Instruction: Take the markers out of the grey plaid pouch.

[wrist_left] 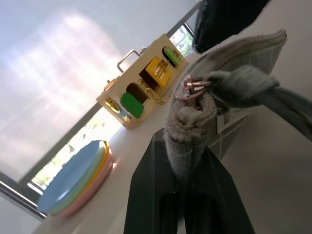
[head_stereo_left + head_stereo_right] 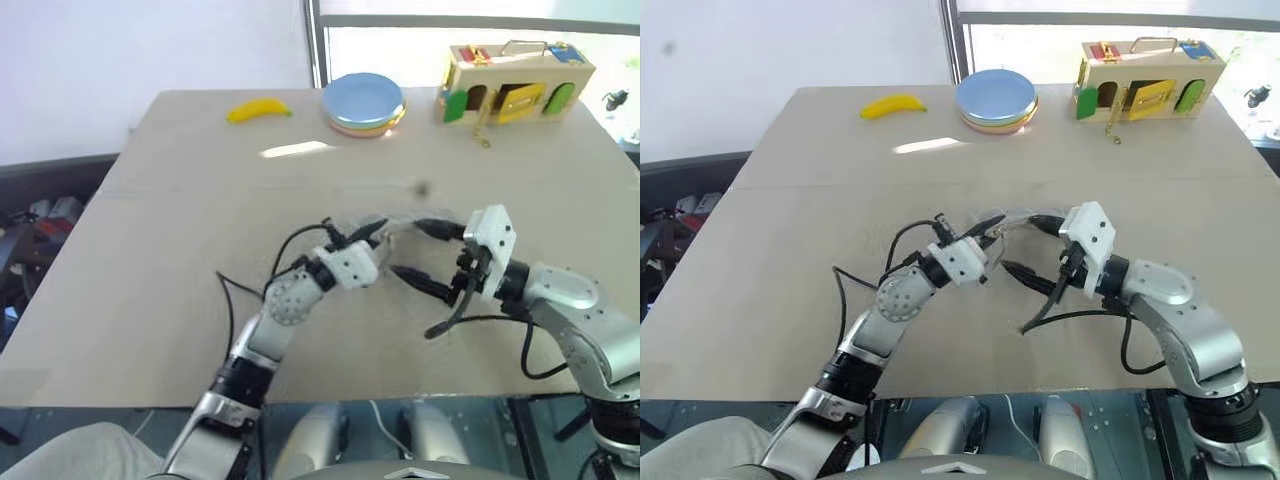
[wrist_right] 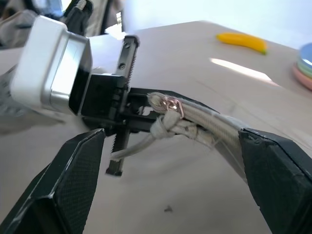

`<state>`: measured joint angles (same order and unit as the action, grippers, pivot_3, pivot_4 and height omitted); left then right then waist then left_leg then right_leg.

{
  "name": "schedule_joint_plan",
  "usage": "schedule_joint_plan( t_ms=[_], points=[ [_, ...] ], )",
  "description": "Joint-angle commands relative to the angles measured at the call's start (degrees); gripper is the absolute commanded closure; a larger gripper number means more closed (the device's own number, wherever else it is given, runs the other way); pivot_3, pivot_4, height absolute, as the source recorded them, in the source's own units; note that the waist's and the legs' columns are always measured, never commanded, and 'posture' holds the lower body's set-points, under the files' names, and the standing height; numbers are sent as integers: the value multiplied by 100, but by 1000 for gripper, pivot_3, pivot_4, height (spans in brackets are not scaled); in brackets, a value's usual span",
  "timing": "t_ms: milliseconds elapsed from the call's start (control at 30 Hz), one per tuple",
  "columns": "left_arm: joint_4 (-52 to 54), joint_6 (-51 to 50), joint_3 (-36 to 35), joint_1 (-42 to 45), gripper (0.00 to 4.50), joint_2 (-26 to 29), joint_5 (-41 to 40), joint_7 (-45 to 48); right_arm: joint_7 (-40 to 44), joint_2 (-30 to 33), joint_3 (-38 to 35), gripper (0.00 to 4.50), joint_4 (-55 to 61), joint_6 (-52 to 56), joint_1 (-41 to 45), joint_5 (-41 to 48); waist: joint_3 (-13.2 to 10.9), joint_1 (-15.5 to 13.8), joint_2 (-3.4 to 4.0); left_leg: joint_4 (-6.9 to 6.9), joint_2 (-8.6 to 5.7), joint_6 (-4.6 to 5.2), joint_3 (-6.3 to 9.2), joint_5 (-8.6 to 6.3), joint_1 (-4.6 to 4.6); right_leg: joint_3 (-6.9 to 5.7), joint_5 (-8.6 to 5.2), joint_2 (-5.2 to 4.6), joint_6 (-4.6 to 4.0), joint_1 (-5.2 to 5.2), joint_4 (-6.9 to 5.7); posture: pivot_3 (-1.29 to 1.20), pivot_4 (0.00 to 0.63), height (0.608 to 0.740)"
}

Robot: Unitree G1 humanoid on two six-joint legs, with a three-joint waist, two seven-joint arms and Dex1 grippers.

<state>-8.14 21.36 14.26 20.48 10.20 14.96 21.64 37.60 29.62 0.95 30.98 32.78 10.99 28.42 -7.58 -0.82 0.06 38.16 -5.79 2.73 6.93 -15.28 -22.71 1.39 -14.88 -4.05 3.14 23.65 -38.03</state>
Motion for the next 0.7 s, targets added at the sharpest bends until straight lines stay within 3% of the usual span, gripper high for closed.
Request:
schedule_joint_plan(
  t_ms=[33,133,267,700],
  points=[
    [132,-345,-80,-13,4500,-124,-559,182,-673,-317,-460,69,444,739,-271,692,1,4,-1,0,0,0,2,0,0,-2,0,0,0,0,0,0,150,740],
    [50,-454,-100,10,4500,-168,-797,298,-934,-336,-710,69,650,1546,-465,1488,1,13,-1,-1,1,0,2,0,0,-1,0,1,0,1,-2,0,150,740],
    [2,-668,-117,21,4500,-293,-1192,486,-1369,-477,-841,69,605,1943,-382,1919,1,15,-1,1,1,0,1,0,1,0,0,1,0,-1,-3,0,150,740],
    [-126,-952,-47,20,4500,-256,-1650,1118,-1864,-839,92,69,384,2090,148,1600,2,19,-1,1,1,0,0,0,1,-1,0,2,-1,0,-4,0,150,740]
  ],
)
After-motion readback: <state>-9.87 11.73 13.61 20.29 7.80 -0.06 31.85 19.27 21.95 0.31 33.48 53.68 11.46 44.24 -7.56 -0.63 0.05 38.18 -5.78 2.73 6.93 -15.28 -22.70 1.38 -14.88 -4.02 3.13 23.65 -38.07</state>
